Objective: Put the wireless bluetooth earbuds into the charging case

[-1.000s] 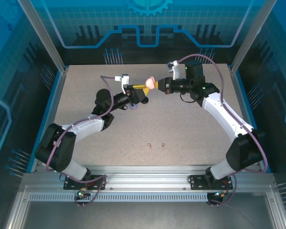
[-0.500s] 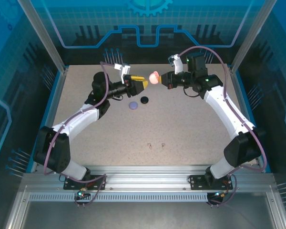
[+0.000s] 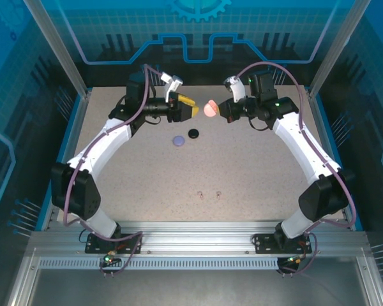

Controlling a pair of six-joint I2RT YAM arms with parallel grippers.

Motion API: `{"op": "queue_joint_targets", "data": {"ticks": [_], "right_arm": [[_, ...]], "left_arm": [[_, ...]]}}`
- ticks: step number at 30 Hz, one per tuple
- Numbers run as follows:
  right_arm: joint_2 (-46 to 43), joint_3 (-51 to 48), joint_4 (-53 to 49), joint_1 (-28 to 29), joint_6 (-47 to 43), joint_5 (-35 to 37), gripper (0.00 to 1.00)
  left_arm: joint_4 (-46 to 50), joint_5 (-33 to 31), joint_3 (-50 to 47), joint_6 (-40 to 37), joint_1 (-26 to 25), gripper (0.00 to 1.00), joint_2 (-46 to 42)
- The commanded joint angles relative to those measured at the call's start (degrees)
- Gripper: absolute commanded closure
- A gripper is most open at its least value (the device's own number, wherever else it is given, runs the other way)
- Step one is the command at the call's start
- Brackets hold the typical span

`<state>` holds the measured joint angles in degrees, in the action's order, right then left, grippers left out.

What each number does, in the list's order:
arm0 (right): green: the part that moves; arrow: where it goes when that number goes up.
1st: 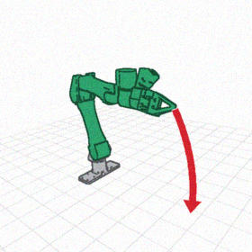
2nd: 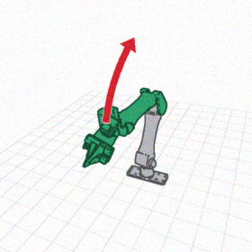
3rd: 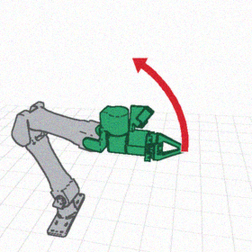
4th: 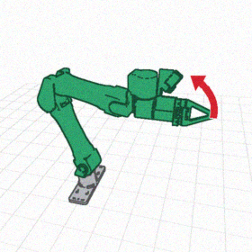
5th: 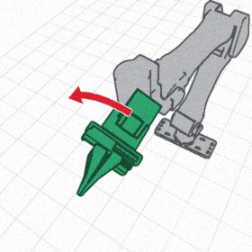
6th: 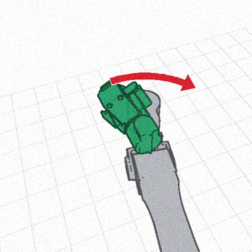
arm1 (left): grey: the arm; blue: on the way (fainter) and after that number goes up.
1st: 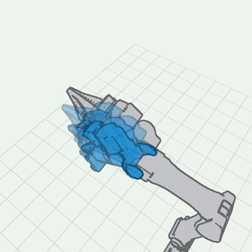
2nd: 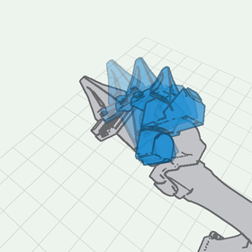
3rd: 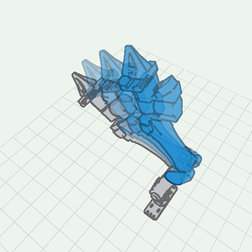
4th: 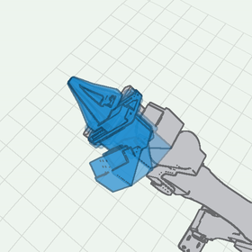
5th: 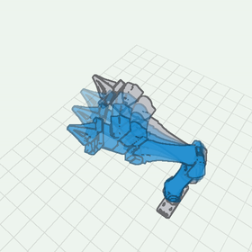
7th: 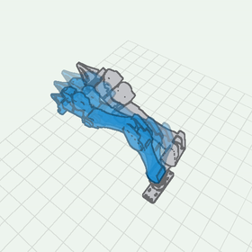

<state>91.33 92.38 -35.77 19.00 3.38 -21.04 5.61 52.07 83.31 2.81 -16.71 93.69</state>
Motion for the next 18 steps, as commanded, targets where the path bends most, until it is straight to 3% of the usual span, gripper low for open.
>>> {"op": "queue_joint_targets", "data": {"ticks": [1, 18], "right_arm": [[0.93, 2.43, -1.67, 0.39, -2.92, 0.25, 1.0], [5.55, 7.55, -3.47, 4.33, -3.64, 0.71, 1.0]], "left_arm": [[10.34, 3.86, 3.96, -5.87, 0.27, 0.46, 2.35], [13.52, 7.83, 8.17, -6.31, 0.27, 0.48, 6.98]]}}
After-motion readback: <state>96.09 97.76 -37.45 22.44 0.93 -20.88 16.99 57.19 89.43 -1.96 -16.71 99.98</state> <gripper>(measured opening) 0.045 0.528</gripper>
